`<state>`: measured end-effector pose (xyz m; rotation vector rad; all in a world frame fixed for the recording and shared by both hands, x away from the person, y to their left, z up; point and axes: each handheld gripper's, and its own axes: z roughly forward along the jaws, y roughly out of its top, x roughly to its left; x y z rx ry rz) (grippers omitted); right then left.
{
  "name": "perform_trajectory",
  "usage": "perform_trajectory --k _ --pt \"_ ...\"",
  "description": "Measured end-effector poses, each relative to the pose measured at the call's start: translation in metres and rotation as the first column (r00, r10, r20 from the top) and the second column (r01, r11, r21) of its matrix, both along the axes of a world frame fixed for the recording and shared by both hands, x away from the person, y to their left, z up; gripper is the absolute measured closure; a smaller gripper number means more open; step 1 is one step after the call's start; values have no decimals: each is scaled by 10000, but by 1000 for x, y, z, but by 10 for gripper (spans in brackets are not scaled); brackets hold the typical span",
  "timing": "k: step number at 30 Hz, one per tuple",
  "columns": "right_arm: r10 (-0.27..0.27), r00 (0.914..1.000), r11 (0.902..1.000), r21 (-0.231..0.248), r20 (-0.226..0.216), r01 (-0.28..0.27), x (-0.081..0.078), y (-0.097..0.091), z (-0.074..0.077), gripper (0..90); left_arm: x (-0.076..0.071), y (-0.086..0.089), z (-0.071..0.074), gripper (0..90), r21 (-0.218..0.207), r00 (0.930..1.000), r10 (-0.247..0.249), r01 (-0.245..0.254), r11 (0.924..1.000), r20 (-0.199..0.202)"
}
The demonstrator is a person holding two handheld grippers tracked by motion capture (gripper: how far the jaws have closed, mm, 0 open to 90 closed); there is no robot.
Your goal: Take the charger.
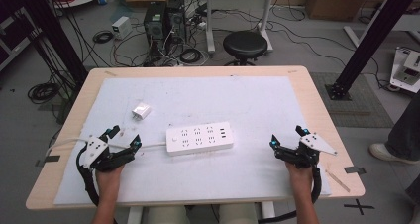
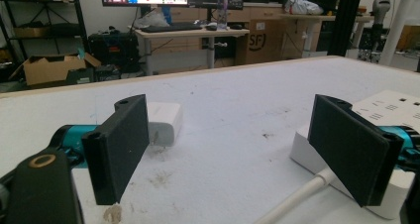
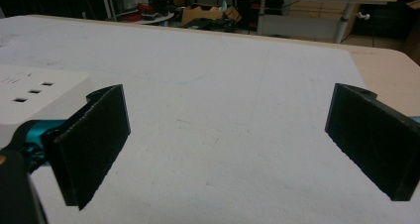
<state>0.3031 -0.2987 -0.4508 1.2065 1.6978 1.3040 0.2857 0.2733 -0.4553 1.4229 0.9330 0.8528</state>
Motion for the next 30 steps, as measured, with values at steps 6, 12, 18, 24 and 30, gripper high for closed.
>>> perform_trajectory --k 6,12,18,24,30 --pt "32 10000 10000 -57 87 -31 1 -1 0 35 0 0 0 163 22 10000 8 -8 10000 -27" --pt "10 10000 10000 -48 70 -9 0 0 0 35 1 -1 0 164 59 10000 37 -37 10000 -74" --pt "16 9999 10000 -40 118 -16 0 -1 0 35 1 -1 1 164 114 10000 25 -24 9999 -78" --pt "76 9997 9999 -145 211 -73 0 -1 0 35 10 1 16 163 193 9968 408 -396 9990 -683" --pt "67 9998 9999 -112 204 -65 0 -1 0 35 33 -1 64 163 832 9924 439 -344 9959 -1152"
